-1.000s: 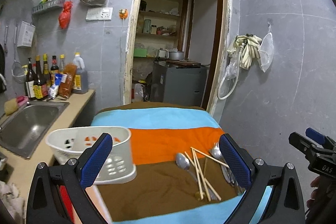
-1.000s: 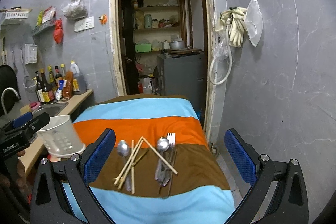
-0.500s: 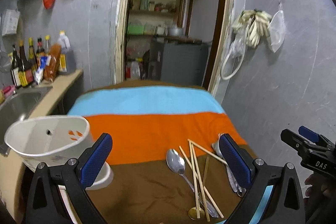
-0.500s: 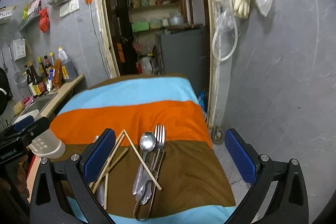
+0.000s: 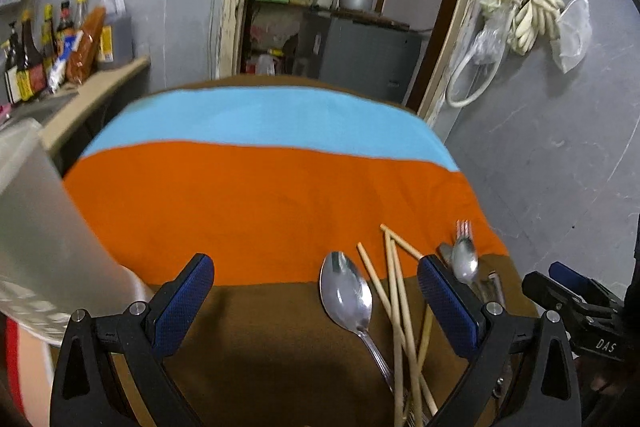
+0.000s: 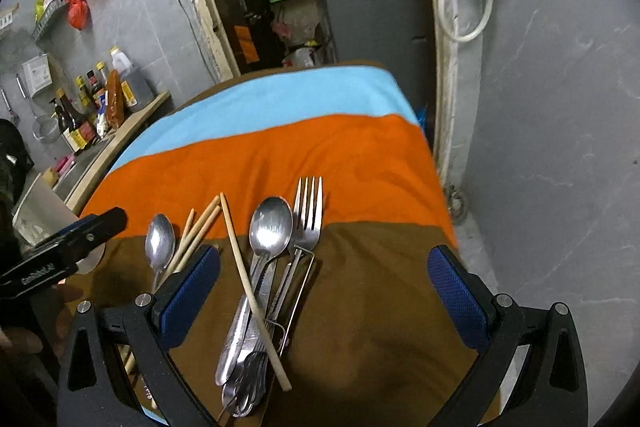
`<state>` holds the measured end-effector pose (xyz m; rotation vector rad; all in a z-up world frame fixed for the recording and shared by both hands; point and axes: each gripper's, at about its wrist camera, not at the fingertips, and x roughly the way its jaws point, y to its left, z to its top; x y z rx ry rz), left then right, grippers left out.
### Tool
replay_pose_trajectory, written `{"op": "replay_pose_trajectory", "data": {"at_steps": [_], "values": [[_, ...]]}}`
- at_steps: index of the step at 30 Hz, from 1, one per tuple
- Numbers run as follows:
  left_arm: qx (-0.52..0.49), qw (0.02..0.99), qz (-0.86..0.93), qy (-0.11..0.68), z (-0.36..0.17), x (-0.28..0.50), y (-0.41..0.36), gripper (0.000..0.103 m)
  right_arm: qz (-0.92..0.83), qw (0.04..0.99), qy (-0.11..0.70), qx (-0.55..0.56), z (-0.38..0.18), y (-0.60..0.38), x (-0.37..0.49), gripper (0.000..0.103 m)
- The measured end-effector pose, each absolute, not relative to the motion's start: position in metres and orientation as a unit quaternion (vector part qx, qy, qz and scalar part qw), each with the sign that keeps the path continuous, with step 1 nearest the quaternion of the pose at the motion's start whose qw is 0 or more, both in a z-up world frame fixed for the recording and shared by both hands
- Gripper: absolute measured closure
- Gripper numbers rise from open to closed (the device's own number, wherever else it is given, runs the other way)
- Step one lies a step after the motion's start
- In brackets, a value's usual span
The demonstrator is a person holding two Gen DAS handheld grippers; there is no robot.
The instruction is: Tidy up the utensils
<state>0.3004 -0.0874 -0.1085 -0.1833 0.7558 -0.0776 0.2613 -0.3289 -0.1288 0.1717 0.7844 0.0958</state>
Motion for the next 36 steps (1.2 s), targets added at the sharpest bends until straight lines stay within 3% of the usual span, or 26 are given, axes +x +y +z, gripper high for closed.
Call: {"op": "replay_pose_trajectory", "data": {"at_steps": [3,9,11,20,29,36], "values": [[-0.092,0.917,-0.050,0.386,-0.119,0.309,-0.089,0.010,0.058,0.915,0.389,0.092,-0.138,-0.329,0.266,0.006],[-0.108,0.900,-0.081,0.414,-0.131,0.322,-0.089,0.035,0.081,0.902,0.409,0.110,-0.148,-0.328,0.272,0.040],[-0.115,0.895,-0.088,0.423,-0.135,0.325,-0.088,0.049,0.082,0.901,0.412,0.110,-0.150,-0.328,0.272,0.053],[-0.122,0.879,-0.116,0.447,-0.144,0.337,-0.087,0.082,0.077,0.892,0.434,0.101,-0.155,-0.327,0.273,0.083],[-0.128,0.875,-0.122,0.451,-0.134,0.335,-0.086,0.099,0.078,0.879,0.455,0.118,-0.152,-0.326,0.274,0.089],[-0.121,0.889,-0.116,0.426,-0.104,0.311,-0.079,0.100,0.076,0.892,0.429,0.118,-0.123,-0.324,0.254,0.090]]}}
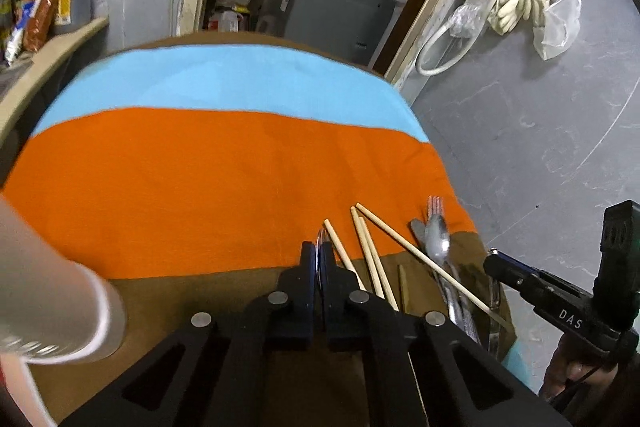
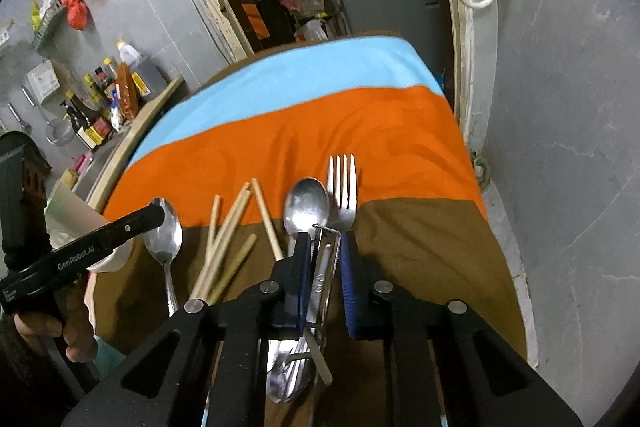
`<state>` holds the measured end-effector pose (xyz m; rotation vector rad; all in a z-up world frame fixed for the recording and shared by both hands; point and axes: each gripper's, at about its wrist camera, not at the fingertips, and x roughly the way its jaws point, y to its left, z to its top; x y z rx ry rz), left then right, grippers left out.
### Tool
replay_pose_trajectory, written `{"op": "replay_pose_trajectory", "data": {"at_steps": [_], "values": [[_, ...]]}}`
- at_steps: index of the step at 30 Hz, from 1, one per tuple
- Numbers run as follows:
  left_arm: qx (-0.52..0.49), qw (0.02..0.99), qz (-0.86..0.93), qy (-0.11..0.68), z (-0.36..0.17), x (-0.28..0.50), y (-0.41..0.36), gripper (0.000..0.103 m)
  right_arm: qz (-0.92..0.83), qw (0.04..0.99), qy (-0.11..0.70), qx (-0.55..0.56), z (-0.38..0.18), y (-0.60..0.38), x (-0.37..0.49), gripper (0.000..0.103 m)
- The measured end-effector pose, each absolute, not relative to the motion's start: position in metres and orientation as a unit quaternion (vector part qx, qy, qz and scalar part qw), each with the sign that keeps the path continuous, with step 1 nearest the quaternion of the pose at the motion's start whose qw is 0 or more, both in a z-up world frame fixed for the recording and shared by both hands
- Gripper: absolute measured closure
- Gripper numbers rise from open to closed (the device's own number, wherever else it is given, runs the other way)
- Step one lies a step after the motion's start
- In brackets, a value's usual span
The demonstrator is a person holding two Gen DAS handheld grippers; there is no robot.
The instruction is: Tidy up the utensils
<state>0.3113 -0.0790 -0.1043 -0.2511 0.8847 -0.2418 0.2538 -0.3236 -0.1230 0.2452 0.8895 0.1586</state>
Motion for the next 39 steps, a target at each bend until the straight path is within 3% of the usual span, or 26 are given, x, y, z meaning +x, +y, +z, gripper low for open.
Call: {"op": "replay_pose_trajectory", "data": {"at_steps": [19,29,39], "values": [[-0.072,0.948,-0.099,0.293,-0.001,0.222,-0.032,0.100,-0.003,0.938,0.333,0.092,-0.042,-0.286,0.154,0.092],[-0.100,0.967,-0.063,0.227,0.049,0.203,0.040,0.100,-0.011,0.964,0.255,0.080,0.015,-0.243,0.141,0.092],[-0.117,0.975,0.067,0.177,0.087,0.196,0.148,0.100,0.097,0.973,0.203,0.059,0.073,-0.154,0.176,0.092]]}}
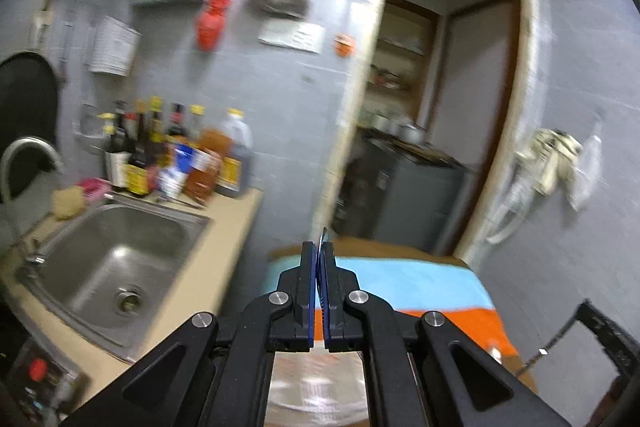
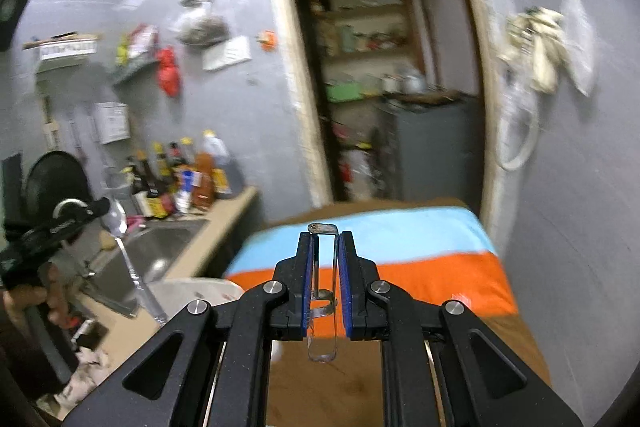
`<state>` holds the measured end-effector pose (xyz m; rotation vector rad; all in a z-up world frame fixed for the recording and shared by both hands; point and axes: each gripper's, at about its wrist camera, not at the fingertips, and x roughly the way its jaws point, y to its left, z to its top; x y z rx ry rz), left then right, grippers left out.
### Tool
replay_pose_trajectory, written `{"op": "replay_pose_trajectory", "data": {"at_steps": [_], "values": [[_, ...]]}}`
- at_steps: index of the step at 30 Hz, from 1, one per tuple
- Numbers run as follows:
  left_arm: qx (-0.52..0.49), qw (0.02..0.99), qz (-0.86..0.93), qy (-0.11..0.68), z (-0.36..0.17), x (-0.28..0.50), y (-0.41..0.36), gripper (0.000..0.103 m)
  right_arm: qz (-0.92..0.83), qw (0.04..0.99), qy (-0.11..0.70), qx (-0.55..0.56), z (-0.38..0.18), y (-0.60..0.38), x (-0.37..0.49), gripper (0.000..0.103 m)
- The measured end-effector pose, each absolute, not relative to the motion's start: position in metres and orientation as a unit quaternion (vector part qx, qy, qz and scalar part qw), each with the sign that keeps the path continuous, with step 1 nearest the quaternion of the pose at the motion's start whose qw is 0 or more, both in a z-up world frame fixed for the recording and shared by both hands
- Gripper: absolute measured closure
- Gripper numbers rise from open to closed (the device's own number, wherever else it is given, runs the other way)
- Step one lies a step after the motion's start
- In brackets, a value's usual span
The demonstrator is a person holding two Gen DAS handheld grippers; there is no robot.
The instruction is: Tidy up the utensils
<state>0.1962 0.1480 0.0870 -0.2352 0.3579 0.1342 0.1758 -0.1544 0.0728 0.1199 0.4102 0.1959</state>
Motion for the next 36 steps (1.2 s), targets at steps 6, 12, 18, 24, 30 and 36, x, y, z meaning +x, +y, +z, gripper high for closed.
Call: {"op": "replay_pose_trajectory", "data": {"at_steps": [6,12,18,24,30,36], "values": [[-0.098,0.973,0.135,0.159,0.089,0.202,0.190,0.100,0.162,0.972,0.170,0.028,0.097,-0.093,0.196,0.092],[-0.069,0.973,0.156,0.155,0.079,0.212,0.197,0.100,0.195,0.965,0.174,0.026,0.094,-0.051,0.217,0.092],[-0.051,0.970,0.155,0.178,0.051,0.225,0.189,0.100,0.202,0.954,0.221,0.023,0.060,-0.030,0.238,0.092],[-0.034,0.967,0.154,0.198,0.026,0.233,0.180,0.100,0.204,0.944,0.260,0.012,0.021,-0.024,0.247,0.092],[-0.029,0.968,0.142,0.206,0.016,0.231,0.175,0.100,0.204,0.937,0.284,0.021,-0.001,-0.025,0.249,0.092],[-0.035,0.969,0.088,0.228,0.014,0.228,0.171,0.099,0.199,0.931,0.305,0.037,-0.011,-0.029,0.250,0.080]]}}
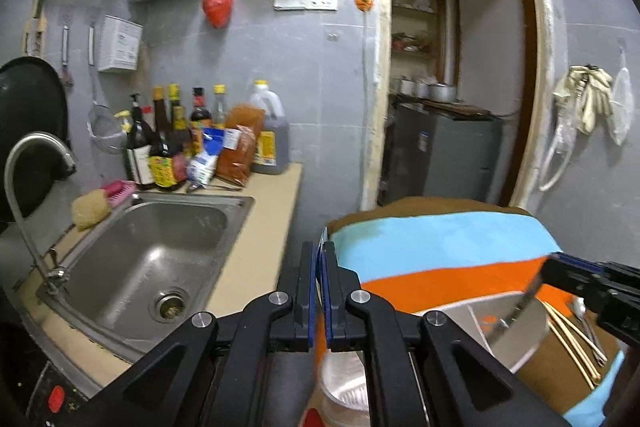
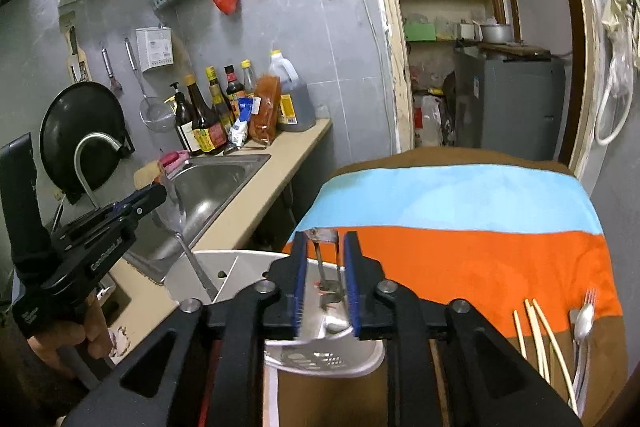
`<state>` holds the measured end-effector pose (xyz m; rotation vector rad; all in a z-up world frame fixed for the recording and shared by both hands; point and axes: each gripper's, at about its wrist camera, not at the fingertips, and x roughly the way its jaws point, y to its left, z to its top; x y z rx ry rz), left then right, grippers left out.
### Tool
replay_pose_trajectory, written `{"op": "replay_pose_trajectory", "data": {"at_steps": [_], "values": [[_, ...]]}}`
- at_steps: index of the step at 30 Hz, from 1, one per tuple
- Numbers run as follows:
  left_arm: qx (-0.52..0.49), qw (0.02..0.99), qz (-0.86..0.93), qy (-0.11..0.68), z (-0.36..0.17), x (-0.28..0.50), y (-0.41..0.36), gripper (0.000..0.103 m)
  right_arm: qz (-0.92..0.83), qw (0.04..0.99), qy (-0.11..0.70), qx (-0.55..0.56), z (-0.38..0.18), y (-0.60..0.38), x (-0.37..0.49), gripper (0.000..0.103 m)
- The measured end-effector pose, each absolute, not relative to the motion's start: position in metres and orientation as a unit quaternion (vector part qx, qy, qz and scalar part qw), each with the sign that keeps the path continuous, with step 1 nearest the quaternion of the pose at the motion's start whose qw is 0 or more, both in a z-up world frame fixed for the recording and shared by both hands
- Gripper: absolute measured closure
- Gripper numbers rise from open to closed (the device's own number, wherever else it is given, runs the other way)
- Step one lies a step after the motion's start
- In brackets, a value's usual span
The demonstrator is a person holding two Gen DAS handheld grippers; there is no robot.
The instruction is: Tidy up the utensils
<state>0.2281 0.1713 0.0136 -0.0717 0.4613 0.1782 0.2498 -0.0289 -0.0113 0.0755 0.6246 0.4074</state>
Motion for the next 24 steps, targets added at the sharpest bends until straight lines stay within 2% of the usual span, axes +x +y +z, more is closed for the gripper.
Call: {"op": "replay_pose_trajectory", "data": {"at_steps": [2,3,4,5,7,9,12,14,17,20,24], "values": [[-0.049,0.968,0.070,0.235,0.013,0.227,0.172,0.097,0.203,0.931,0.300,0.043,-0.009,-0.032,0.247,0.065],[-0.058,0.967,0.062,0.240,0.012,0.226,0.173,0.095,0.205,0.932,0.296,0.046,-0.008,-0.034,0.244,0.065],[-0.074,0.966,0.050,0.243,0.012,0.225,0.175,0.085,0.205,0.933,0.293,0.046,-0.006,-0.035,0.242,0.065],[-0.089,0.965,0.042,0.245,0.012,0.224,0.177,0.070,0.204,0.933,0.292,0.047,-0.005,-0.037,0.241,0.065],[-0.129,0.960,0.025,0.246,0.012,0.221,0.182,0.054,0.198,0.936,0.286,0.053,-0.001,-0.043,0.237,0.065],[-0.146,0.959,0.019,0.243,0.014,0.217,0.183,0.053,0.189,0.940,0.277,0.057,0.005,-0.050,0.231,0.064],[-0.134,0.960,0.017,0.245,0.019,0.215,0.173,0.046,0.170,0.950,0.256,0.061,0.016,-0.063,0.222,0.049],[-0.132,0.962,0.009,0.239,0.026,0.211,0.164,0.032,0.151,0.958,0.234,0.064,0.026,-0.075,0.213,0.035],[-0.139,0.966,0.000,0.220,0.035,0.206,0.151,0.017,0.119,0.968,0.214,0.065,0.038,-0.096,0.203,0.021],[-0.139,0.967,-0.009,0.212,0.041,0.205,0.131,0.009,0.087,0.975,0.194,0.064,0.050,-0.116,0.193,0.015],[-0.112,0.973,-0.018,0.200,0.048,0.206,0.097,0.005,0.058,0.982,0.170,0.055,0.064,-0.144,0.178,0.012]]}}
